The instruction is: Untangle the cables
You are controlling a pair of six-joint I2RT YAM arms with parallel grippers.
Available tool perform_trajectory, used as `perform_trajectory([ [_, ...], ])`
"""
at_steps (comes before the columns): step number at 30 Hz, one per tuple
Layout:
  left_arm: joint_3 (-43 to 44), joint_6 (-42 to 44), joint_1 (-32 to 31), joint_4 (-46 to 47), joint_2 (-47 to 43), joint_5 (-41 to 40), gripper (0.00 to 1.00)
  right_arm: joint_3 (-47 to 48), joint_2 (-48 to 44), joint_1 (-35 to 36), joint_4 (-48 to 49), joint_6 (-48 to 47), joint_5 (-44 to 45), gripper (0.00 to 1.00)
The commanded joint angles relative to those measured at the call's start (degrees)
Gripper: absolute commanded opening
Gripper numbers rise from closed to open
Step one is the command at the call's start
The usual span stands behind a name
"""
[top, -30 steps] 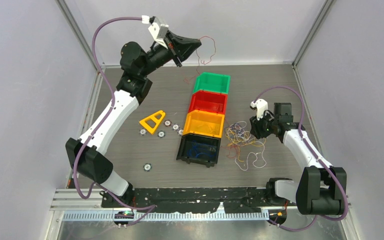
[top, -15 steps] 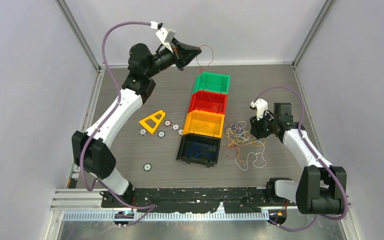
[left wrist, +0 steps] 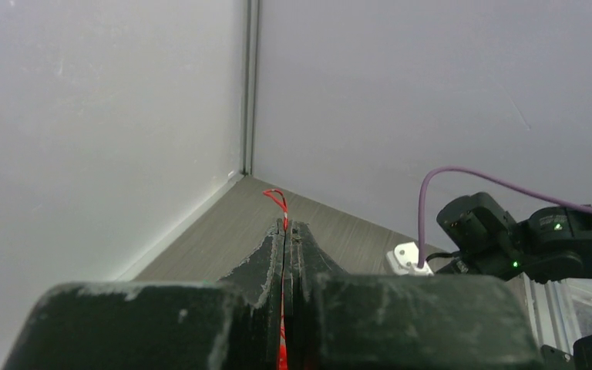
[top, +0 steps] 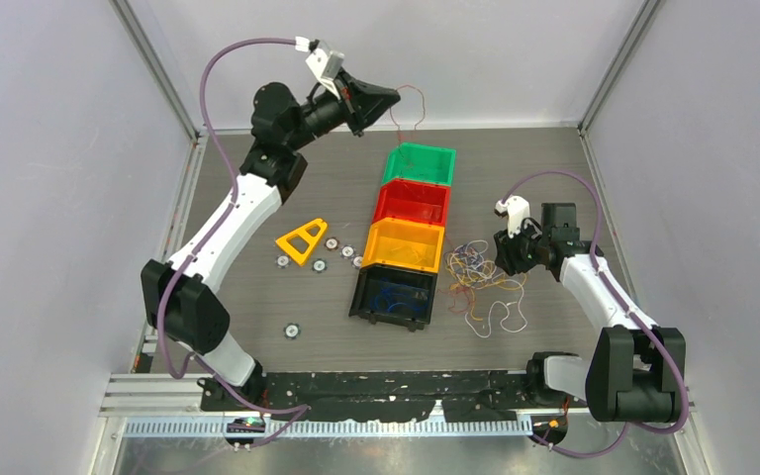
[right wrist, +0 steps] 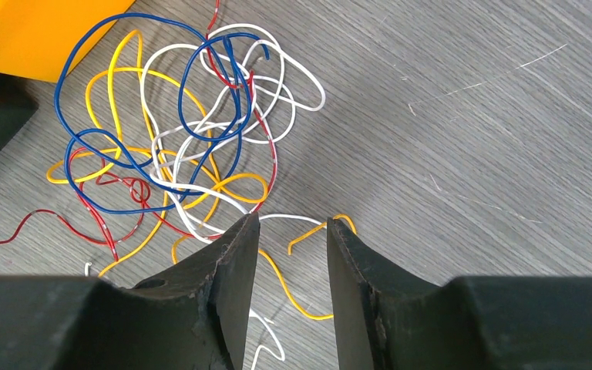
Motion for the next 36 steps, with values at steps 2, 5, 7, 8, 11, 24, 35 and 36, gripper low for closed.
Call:
perform_trajectory([
  [2, 10.29, -1.52, -0.06, 4.82, -1.08, -2.32, 0.00, 2.29, 0.39, -0.15, 0.65, 0.71, -0.80, 0.44],
  [5, 14.89, -0.28, 0.24, 4.63, -0.41, -4.55, 0.00, 2.41, 0.57, -0.15, 0.58, 0.87, -0.89, 0.44],
  [7, 17.00, 0.71, 0.57, 4.39, -0.28, -6.18, 0.00, 2.49, 0.64, -0.15, 0.61, 0.96, -0.91, 0.44],
  [8, 17.88, 0.82, 0.68, 4.40, -0.20, -6.45, 0.00, 2.47, 0.57, -0.15, 0.59, 0.99, -0.93, 0.44],
  [11, 19.17, 1.22, 0.89, 3.42, -0.34, -5.59, 0.00, 2.38, 0.43, -0.15, 0.57, 1.02, -0.87, 0.44],
  [24, 7.15, -2.99, 0.82, 4.10, -4.14, -1.62, 0.00, 2.79, 0.92, -0.15, 0.57, 1.01, -0.79, 0.44],
  [35, 3.19, -1.04, 0.87, 1.17, -4.44, -0.67, 0.00, 2.54, 0.87, -0.15, 0.59, 1.02, -0.63, 0.44],
  [36, 3.12, -0.57, 0.83, 0.22, -3.97, -1.06, 0.00, 2.47, 0.90, -0.15, 0.57, 1.02, -0.74, 0.44],
])
